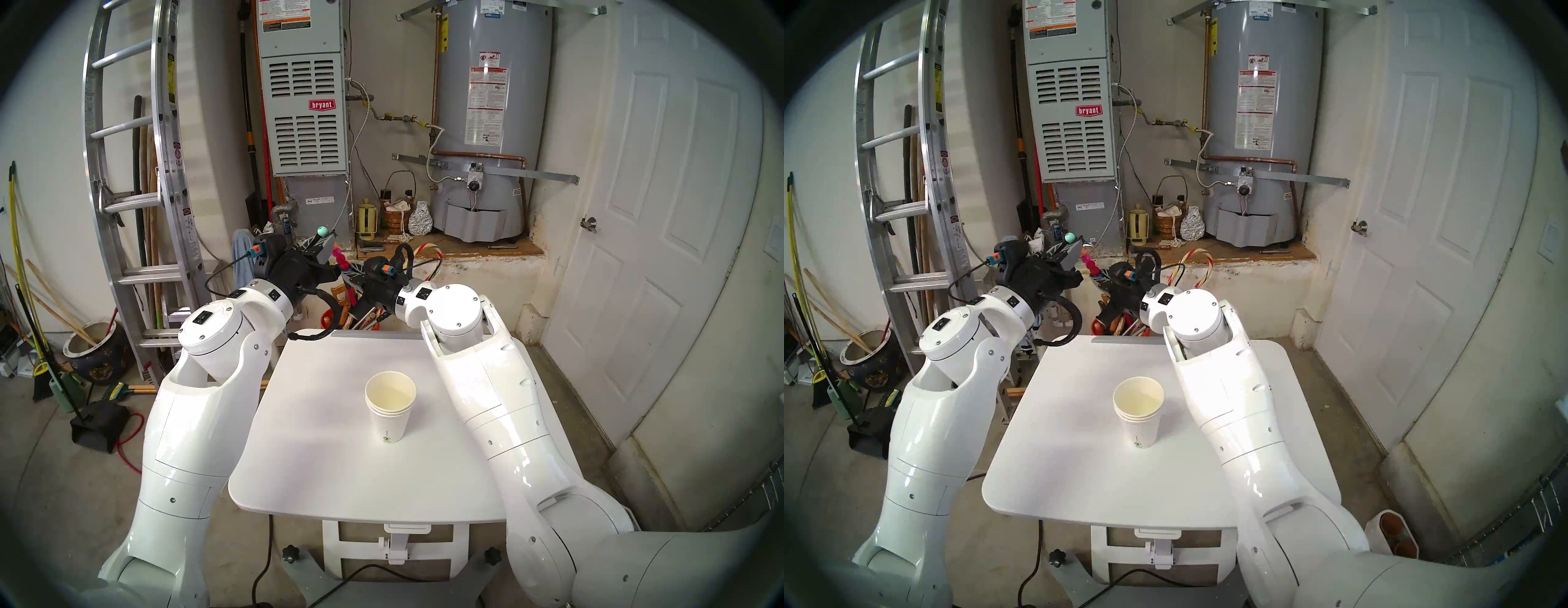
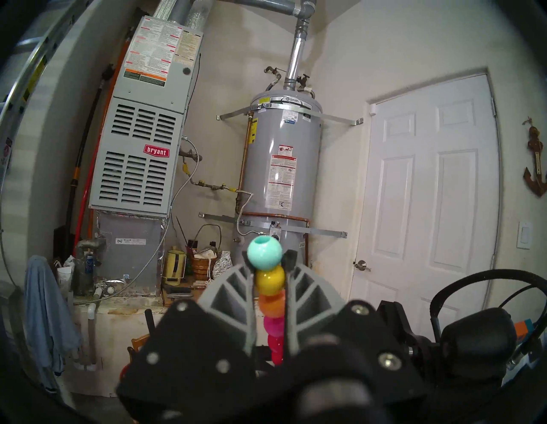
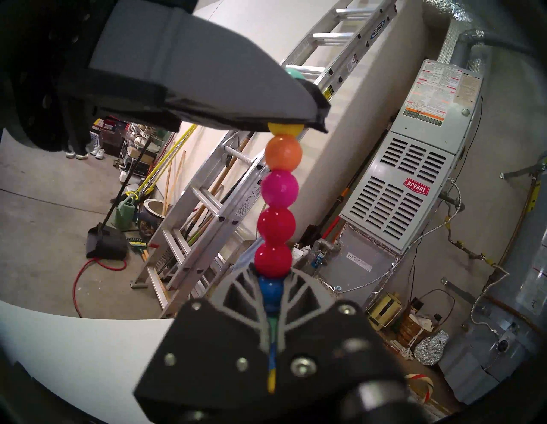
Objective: Switch the marker to another color
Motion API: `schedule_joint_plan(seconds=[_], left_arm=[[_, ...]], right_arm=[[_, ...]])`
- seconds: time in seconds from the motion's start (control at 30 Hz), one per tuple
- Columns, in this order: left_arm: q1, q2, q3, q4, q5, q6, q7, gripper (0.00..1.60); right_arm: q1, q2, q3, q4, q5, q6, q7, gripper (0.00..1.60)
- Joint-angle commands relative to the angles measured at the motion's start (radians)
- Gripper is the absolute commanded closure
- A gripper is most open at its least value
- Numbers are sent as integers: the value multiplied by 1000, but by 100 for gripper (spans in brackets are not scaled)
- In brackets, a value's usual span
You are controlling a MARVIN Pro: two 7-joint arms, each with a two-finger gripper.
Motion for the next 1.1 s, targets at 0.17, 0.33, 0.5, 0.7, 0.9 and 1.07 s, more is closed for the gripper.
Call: schedule_joint_plan(seconds=[0.17,0.33,0.5,0.7,0.9,1.07], left_arm=[[1,-19,0,-7,-20,0,3,160],[2,-19,1,-6,-23,2,5,160],[3,-16,2,-6,-25,2,1,160],[9,-10,-1,-9,-29,1,-5,160],[5,-11,5,-9,-31,9,-6,0],[-8,-25,13,-5,-24,14,14,0]], right_arm=[[42,-35,-5,-49,17,-37,-13,160],[39,-36,-4,-49,18,-41,-18,160],[40,-38,-7,-47,18,-44,-21,160],[37,-39,-5,-49,19,-46,-27,160],[36,-43,-6,-51,23,-50,-30,160],[30,-50,-10,-54,28,-54,-36,160]])
